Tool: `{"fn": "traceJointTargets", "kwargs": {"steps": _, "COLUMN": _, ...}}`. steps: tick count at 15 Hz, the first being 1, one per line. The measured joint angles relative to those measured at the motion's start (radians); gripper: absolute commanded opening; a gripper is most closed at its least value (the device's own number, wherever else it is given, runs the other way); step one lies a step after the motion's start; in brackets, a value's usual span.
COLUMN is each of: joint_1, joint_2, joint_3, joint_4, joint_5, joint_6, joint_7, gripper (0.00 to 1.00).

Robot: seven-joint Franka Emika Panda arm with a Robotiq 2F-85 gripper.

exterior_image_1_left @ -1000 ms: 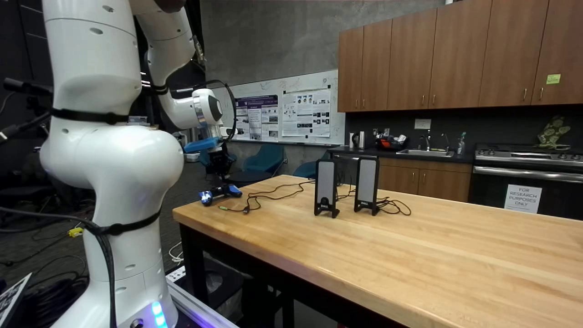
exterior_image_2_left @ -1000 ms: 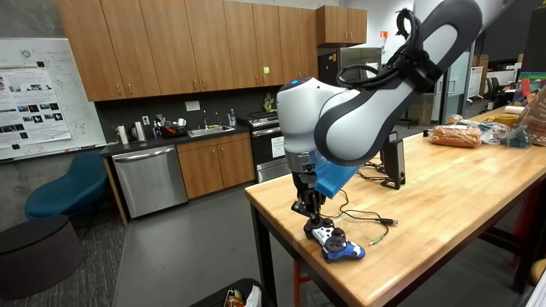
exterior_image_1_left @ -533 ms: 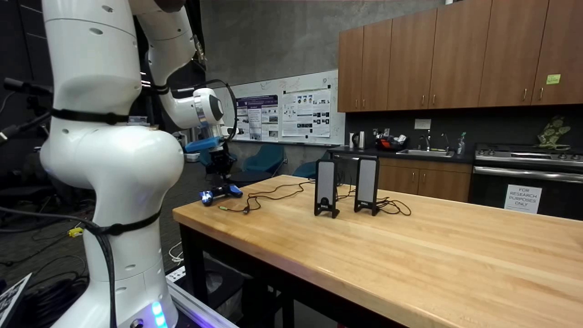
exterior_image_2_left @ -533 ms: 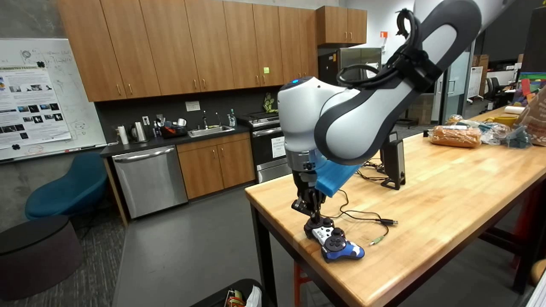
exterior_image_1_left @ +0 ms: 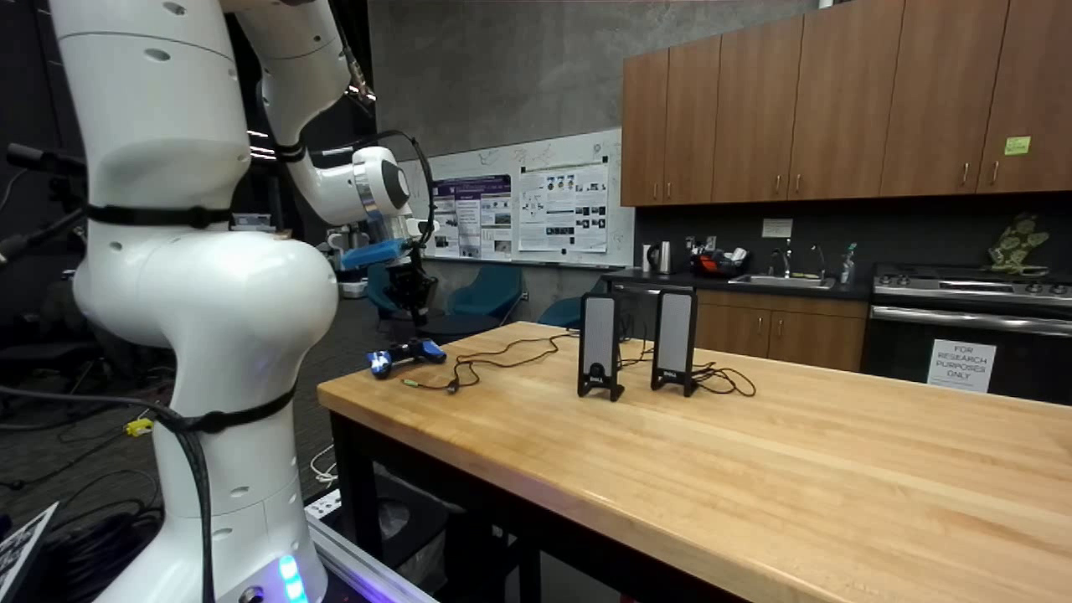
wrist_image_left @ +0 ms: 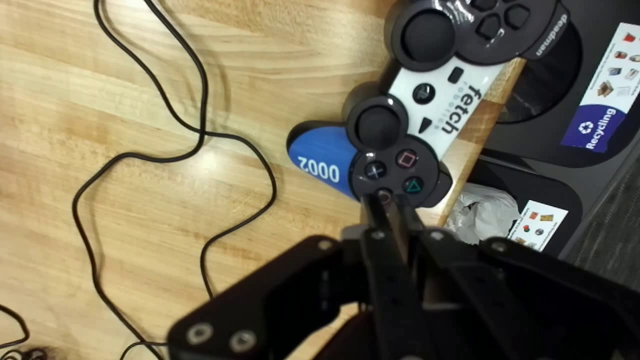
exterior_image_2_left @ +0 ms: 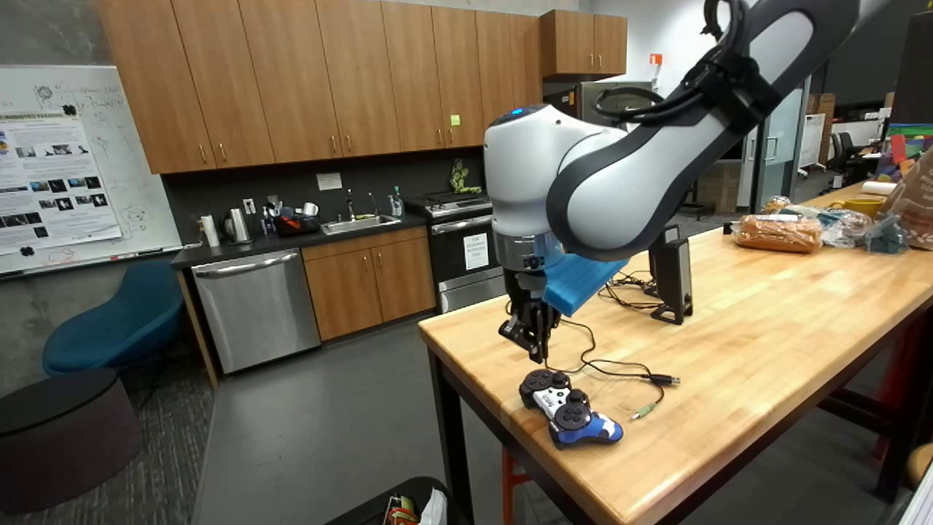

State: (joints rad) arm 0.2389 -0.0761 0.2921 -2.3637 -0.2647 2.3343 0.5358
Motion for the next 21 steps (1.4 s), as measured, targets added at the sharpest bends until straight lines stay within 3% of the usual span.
{"fn": "traceJointTargets", "kwargs": {"steps": 9, "joint_1": 0.008, "joint_2": -0.107, "joint_3": 0.020, "joint_4": -0.083, "joint_5": 0.155, "joint_6": -0.023, "joint_7": 0.031, "gripper": 0.99}}
{"fn": "traceJointTargets", "kwargs": {"steps": 21, "joint_1": 0.003, "joint_2": -0.072, "joint_3": 0.026, "joint_4": -0.150, "joint_5": 0.219, "joint_6": 0.058, "joint_7": 0.060, "gripper": 1.00}}
